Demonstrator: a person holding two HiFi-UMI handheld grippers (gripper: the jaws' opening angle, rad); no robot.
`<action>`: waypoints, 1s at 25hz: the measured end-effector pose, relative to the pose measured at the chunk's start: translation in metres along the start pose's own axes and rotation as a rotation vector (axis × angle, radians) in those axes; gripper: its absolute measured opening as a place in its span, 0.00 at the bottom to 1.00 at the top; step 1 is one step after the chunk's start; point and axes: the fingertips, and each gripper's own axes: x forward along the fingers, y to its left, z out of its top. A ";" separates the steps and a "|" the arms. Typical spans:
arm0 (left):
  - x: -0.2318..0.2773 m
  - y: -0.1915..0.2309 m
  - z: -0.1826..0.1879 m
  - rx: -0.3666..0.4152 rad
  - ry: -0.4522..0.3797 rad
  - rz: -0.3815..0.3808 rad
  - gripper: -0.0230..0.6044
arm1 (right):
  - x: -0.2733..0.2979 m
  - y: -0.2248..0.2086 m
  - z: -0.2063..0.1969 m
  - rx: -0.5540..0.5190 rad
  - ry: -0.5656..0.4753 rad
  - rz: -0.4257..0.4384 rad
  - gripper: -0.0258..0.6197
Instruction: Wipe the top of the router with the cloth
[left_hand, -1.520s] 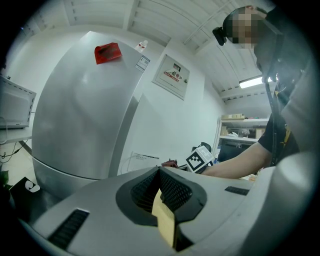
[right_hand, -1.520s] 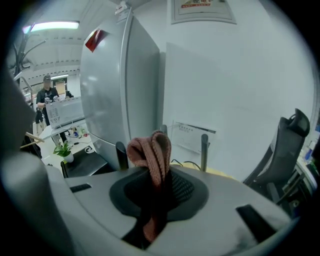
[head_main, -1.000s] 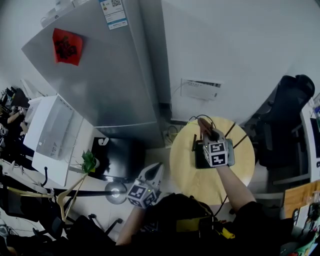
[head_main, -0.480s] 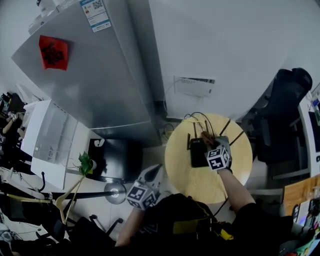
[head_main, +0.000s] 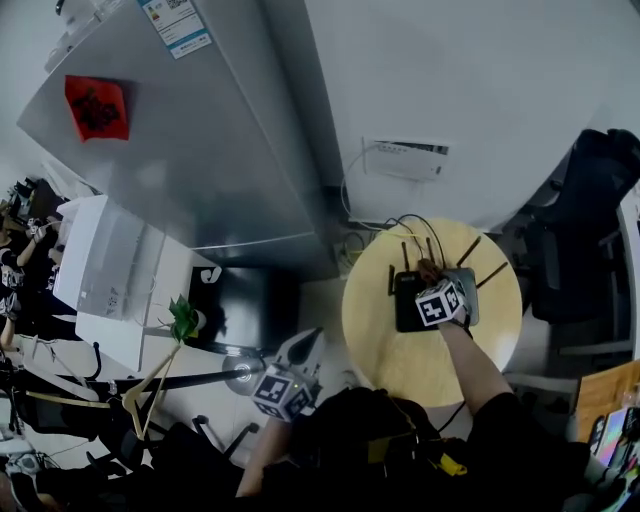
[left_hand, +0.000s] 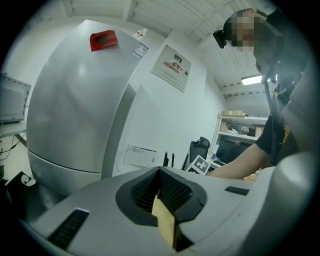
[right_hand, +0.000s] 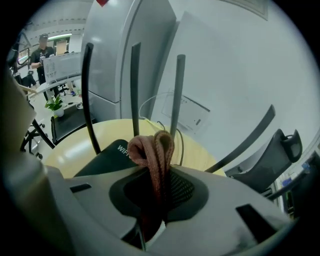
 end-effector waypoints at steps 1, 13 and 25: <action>0.000 0.002 0.002 -0.004 0.001 0.009 0.04 | 0.005 0.000 -0.002 0.000 0.022 -0.002 0.14; -0.004 0.020 -0.001 -0.021 0.004 0.037 0.04 | 0.026 0.002 -0.008 0.103 0.106 0.014 0.14; -0.006 0.012 -0.001 -0.007 -0.020 -0.009 0.04 | 0.007 -0.005 0.017 0.213 -0.055 -0.027 0.14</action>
